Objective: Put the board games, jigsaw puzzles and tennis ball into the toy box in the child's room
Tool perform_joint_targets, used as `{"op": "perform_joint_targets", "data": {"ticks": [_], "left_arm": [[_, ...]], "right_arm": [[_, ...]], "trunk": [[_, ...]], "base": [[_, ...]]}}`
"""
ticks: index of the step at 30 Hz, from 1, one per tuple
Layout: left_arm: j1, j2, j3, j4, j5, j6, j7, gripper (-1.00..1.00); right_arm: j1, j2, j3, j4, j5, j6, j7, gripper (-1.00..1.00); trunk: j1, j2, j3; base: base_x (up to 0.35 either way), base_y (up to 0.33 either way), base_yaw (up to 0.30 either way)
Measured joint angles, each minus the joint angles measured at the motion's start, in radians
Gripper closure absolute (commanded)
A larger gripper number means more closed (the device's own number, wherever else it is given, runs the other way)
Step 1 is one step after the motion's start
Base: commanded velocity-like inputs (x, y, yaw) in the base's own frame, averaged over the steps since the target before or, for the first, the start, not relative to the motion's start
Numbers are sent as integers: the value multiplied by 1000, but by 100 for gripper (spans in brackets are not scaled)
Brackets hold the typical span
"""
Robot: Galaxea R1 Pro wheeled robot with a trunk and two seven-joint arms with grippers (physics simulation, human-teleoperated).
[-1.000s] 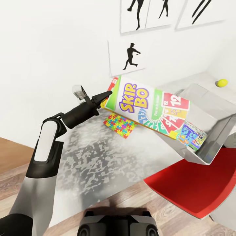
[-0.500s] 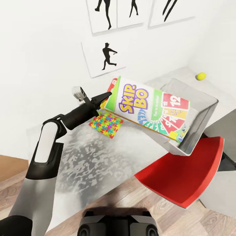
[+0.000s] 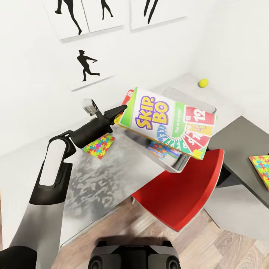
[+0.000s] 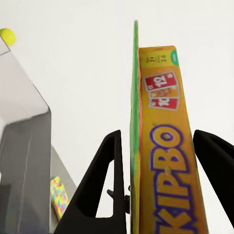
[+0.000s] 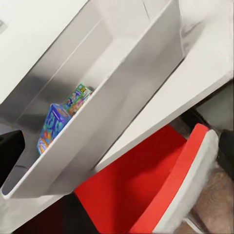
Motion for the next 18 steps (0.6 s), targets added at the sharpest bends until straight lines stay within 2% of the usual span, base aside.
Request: {"op": "perform_joint_targets", "data": {"ticks": [9, 18], "left_arm": [[0, 0, 0, 0, 0, -1, 0, 100], [-5, 0, 2, 0, 6, 0, -3, 100]], "right_arm": [[0, 3, 0, 0, 0, 1, 0, -100], [0, 10, 5, 0, 1, -2, -1, -100]], "trunk": [[0, 0, 0], [0, 0, 0]], "base": [[0, -288, 9], [0, -80, 203]]}}
